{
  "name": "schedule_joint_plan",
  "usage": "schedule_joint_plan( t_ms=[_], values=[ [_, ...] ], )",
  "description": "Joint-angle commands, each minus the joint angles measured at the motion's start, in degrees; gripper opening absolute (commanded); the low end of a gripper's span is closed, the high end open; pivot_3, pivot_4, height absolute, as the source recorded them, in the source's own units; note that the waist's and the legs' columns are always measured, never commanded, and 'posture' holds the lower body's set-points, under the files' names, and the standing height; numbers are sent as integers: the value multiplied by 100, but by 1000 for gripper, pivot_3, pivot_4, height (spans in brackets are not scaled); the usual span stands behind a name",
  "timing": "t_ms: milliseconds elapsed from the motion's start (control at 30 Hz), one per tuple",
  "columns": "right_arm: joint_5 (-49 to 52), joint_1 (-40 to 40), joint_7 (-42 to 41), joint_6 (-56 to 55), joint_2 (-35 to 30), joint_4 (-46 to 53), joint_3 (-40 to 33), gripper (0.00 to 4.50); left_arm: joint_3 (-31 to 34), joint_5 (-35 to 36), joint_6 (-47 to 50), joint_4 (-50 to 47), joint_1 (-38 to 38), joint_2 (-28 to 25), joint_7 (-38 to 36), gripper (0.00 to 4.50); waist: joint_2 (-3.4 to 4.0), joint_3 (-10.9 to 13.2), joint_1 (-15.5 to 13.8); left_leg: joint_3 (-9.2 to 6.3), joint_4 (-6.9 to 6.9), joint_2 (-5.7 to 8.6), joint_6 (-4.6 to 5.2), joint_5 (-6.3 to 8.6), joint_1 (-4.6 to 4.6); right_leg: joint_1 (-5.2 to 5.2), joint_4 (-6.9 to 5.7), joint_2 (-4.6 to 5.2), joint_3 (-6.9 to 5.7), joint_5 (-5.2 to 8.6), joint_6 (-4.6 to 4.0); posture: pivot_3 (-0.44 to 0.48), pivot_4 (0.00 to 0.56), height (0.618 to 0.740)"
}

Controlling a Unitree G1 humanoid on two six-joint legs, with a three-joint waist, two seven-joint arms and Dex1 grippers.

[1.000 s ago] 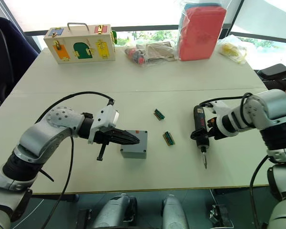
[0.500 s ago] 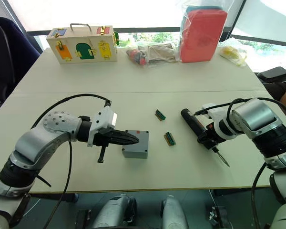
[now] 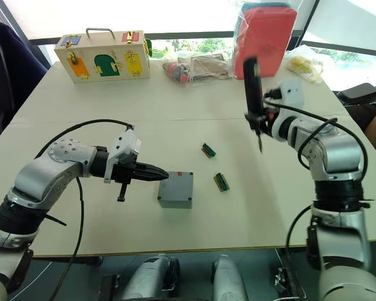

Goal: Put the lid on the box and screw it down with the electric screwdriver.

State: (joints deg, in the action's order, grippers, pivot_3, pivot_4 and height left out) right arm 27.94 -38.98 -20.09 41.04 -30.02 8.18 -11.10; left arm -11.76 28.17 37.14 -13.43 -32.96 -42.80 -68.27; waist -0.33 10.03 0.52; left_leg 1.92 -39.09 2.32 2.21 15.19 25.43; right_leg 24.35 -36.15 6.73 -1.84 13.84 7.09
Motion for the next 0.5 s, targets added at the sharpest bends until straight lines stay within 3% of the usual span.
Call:
schedule_joint_plan(
  t_ms=[33,167,300,500],
  values=[
    [979,154,-178,-326,608,1277,-331,1838,226,160,175,-146,-81,5,81,0,0,0,0,0,-3,1,0,0,-2,-2,0,0,0,0,0,0,150,740],
    [1688,612,-277,-141,1160,1973,-37,1838,167,159,342,-203,-92,63,164,0,0,0,-6,-10,-4,0,2,1,-8,-9,-5,-3,0,1,-1,0,150,740],
    [1351,1276,-516,-498,1325,2212,639,1838,-58,-51,325,-208,-13,192,323,0,-1,-1,-17,-11,-4,5,5,2,-7,-14,-7,-4,0,1,-1,0,150,740],
    [1007,1635,-632,-869,1479,2175,1118,1838,-358,-394,183,-144,231,254,446,0,1,-1,17,-8,-4,4,5,2,-8,-4,-7,-7,5,1,-2,0,150,740]
  ],
)
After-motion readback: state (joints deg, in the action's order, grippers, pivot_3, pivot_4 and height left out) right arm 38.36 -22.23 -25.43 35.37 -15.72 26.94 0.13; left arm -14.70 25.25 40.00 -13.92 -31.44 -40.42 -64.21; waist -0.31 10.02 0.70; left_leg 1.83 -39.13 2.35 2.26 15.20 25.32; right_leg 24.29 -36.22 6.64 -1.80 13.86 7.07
